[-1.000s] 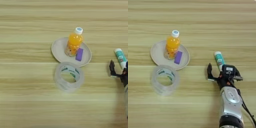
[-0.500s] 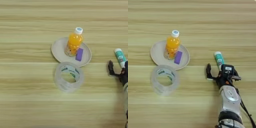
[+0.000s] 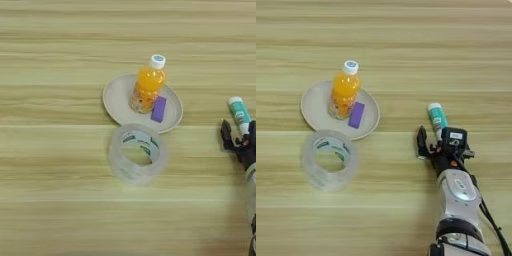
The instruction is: Move the objects on the table
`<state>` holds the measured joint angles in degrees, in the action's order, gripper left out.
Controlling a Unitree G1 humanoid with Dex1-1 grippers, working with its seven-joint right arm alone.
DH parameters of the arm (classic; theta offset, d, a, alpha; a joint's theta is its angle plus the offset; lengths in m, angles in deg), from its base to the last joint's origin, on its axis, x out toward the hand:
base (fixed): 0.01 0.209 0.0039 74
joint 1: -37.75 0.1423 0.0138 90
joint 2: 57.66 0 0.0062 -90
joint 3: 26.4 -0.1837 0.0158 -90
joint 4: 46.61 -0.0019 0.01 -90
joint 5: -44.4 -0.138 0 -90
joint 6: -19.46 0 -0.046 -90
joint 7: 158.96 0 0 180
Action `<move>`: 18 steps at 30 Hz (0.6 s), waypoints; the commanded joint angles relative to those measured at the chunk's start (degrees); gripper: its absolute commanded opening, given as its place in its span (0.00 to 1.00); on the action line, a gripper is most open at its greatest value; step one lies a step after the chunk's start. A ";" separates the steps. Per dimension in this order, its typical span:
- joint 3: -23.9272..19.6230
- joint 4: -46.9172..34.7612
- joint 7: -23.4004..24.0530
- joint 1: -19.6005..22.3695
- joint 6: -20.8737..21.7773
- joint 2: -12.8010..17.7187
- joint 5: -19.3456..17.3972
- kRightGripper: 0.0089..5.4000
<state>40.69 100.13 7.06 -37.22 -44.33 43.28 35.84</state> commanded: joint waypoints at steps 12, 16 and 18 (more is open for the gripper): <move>1.31 -1.85 -0.22 4.15 1.12 0.96 -0.22 0.39; 2.80 -4.44 -1.35 4.35 1.27 -1.29 -0.38 0.31; 3.78 -6.87 -1.87 4.02 1.05 -2.70 -0.37 0.31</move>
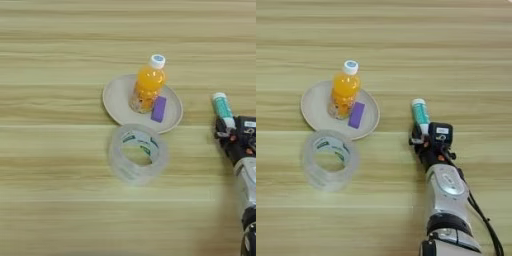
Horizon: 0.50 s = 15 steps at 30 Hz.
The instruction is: Move the objects on the table
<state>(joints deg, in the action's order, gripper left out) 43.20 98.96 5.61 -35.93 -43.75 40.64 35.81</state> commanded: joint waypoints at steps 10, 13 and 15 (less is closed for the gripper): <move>3.06 -12.70 -1.30 0.11 -2.07 -2.56 -0.34 0.31; 3.33 -12.83 -1.36 -0.15 -2.56 -2.64 -0.14 0.31; 3.55 -12.92 -1.47 -0.27 -2.83 -2.60 -0.04 0.31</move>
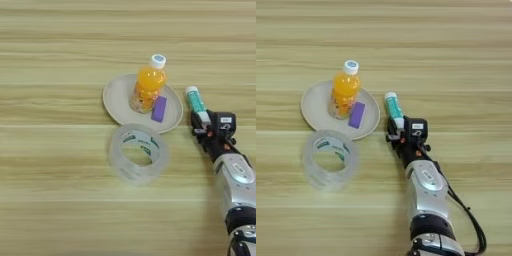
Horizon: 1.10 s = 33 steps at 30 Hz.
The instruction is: Move the objects on the table
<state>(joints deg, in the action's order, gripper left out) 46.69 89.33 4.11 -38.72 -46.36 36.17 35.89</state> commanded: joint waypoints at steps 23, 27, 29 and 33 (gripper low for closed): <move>2.34 -0.53 0.27 2.84 -1.23 2.28 2.00 0.31; 2.32 -0.41 0.33 2.88 -1.21 2.34 2.06 0.42; 2.25 -0.24 0.33 2.91 -1.14 2.43 2.05 0.45; 2.18 -0.08 0.35 2.92 -1.02 2.52 2.04 0.54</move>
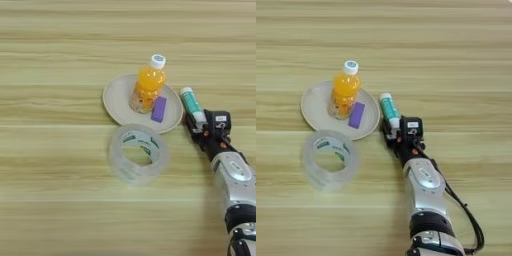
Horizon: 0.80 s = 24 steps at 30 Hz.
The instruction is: Move the objects on the table
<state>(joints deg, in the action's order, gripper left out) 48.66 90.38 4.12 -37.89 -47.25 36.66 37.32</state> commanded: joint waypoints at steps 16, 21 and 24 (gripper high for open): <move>-0.56 -3.54 0.86 1.69 -0.22 2.60 0.20 0.85; -0.96 -4.77 1.09 1.50 -0.18 2.96 0.13 0.96; -1.24 -5.87 1.19 1.31 -0.29 3.19 0.04 0.99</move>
<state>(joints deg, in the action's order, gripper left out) 47.96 88.38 4.60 -39.19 -47.59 36.88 37.32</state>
